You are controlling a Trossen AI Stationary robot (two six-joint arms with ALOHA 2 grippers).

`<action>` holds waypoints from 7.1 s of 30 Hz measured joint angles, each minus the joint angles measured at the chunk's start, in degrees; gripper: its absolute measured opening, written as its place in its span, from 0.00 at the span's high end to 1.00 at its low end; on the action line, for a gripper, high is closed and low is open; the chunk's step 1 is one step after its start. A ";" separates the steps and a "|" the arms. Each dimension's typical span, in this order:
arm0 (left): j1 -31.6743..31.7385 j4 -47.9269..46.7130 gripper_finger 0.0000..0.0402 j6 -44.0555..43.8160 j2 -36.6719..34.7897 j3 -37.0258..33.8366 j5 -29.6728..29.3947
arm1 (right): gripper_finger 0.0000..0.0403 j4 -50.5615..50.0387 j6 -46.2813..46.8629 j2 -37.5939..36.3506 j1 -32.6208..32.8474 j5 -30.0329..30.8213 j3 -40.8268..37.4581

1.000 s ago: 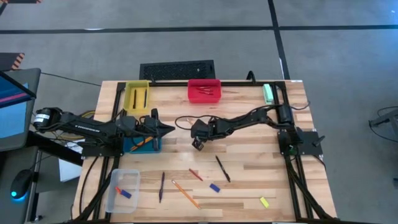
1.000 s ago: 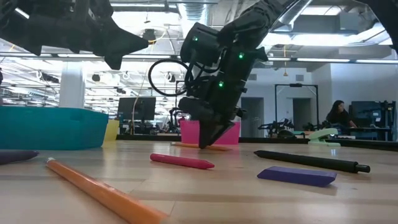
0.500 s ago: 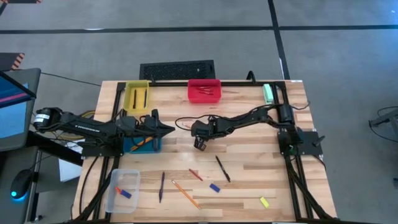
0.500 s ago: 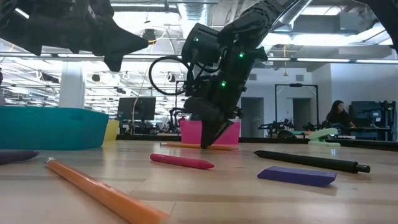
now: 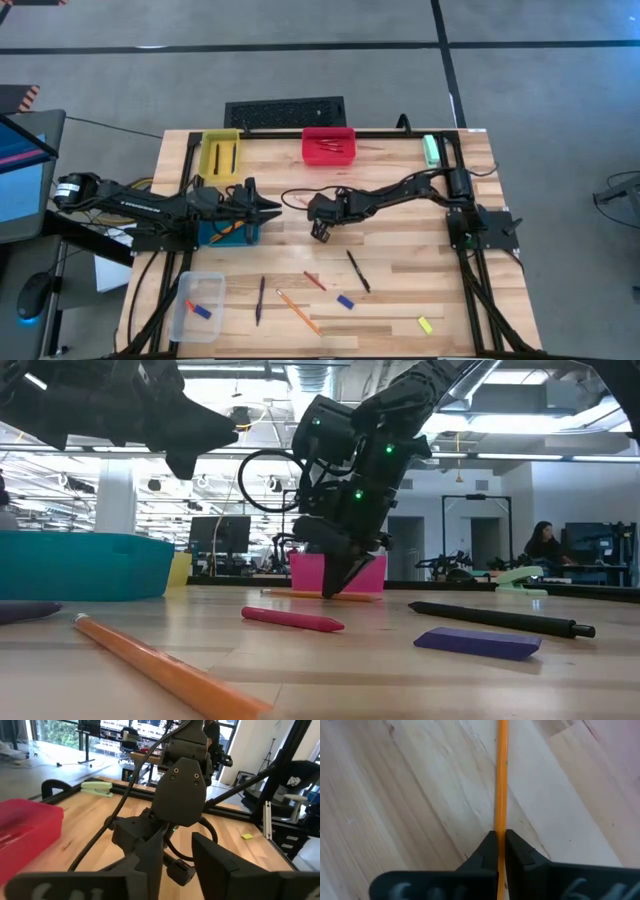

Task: Sort crayons/erasers/pens/pencils in bins
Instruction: Put the yellow pencil into the blue bin

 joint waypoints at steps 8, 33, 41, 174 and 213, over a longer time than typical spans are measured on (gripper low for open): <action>0.00 0.04 0.62 -1.43 0.00 0.00 -0.02 | 0.95 2.92 5.59 0.13 0.77 4.69 -0.02; -0.86 -3.35 0.47 -10.63 0.02 0.02 -0.95 | 0.81 1.88 16.46 0.20 3.55 5.31 0.08; -0.87 -3.36 0.47 -9.65 0.02 0.02 -0.96 | 0.64 -8.87 10.12 0.72 -0.26 -5.14 5.83; 17.04 -112.15 1.00 17.57 59.28 68.22 -7.02 | 1.00 58.55 -22.56 -39.79 -8.18 -7.66 -50.67; 14.27 -115.83 1.00 28.98 65.77 68.22 -6.32 | 1.00 58.91 -23.39 -39.58 -10.79 -8.08 -50.71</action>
